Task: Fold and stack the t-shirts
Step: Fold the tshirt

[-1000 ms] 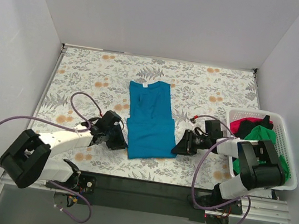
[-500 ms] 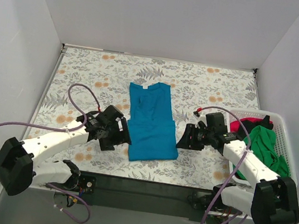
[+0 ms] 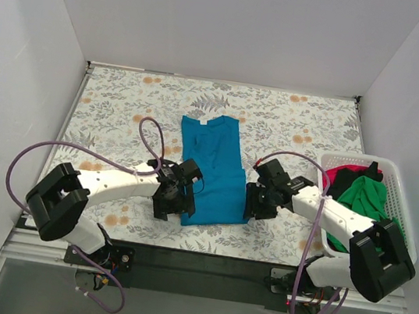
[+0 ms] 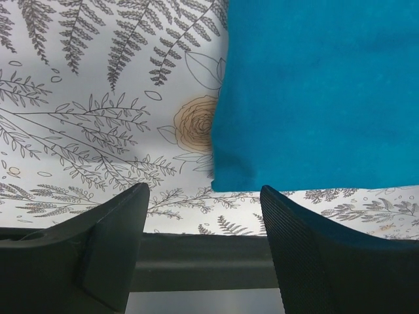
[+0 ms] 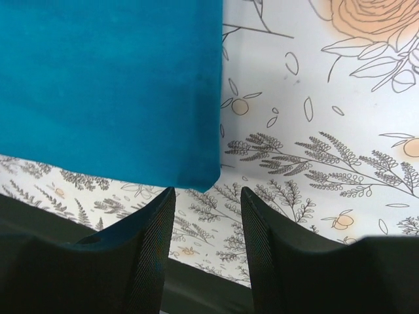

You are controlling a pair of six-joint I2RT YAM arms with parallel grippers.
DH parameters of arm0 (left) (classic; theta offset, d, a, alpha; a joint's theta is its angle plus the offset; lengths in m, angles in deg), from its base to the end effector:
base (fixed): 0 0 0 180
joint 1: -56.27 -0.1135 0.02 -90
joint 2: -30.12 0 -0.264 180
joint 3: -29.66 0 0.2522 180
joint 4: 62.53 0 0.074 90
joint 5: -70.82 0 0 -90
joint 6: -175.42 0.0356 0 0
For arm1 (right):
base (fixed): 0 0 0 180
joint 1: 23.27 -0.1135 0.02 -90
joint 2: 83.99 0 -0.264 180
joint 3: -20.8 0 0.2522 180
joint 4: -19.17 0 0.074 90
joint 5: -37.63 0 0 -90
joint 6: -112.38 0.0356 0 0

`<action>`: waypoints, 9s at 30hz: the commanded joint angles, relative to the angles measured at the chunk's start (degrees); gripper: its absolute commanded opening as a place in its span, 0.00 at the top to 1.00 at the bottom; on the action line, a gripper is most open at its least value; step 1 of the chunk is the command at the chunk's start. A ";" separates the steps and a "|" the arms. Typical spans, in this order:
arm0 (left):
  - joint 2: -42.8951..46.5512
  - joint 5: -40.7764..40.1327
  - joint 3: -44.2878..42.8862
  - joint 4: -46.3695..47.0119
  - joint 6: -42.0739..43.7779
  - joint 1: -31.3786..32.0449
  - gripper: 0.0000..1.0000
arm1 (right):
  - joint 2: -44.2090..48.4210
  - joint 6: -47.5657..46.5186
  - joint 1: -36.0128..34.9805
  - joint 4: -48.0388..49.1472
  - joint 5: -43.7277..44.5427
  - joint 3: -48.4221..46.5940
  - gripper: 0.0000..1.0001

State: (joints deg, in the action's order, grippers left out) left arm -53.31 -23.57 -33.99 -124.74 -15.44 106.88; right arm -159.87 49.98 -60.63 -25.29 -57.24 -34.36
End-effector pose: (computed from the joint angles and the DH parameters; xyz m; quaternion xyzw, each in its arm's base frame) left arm 0.1559 -0.1856 0.1820 -0.4257 0.9014 -0.0582 0.0542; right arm 0.1869 0.1465 0.1809 -0.0921 0.9714 0.1503 0.1588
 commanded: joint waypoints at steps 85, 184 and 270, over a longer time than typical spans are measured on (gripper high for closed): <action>9.43 16.07 -10.66 -23.81 -5.43 10.42 1.00 | -1.35 -13.35 -11.25 -40.84 -0.60 -24.49 0.99; -13.67 6.92 -5.21 37.72 21.41 -30.57 0.85 | -49.45 -12.48 11.96 30.08 -44.18 -45.07 0.58; 30.53 -6.87 1.55 4.68 17.97 -22.13 0.13 | -26.70 6.62 -0.79 44.54 -33.12 -19.05 0.53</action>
State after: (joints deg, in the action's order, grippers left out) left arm -24.35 -30.71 -31.06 -118.86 -0.23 84.87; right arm -193.20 65.80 -63.15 33.18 -95.92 -48.29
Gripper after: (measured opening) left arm 0.864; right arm 0.462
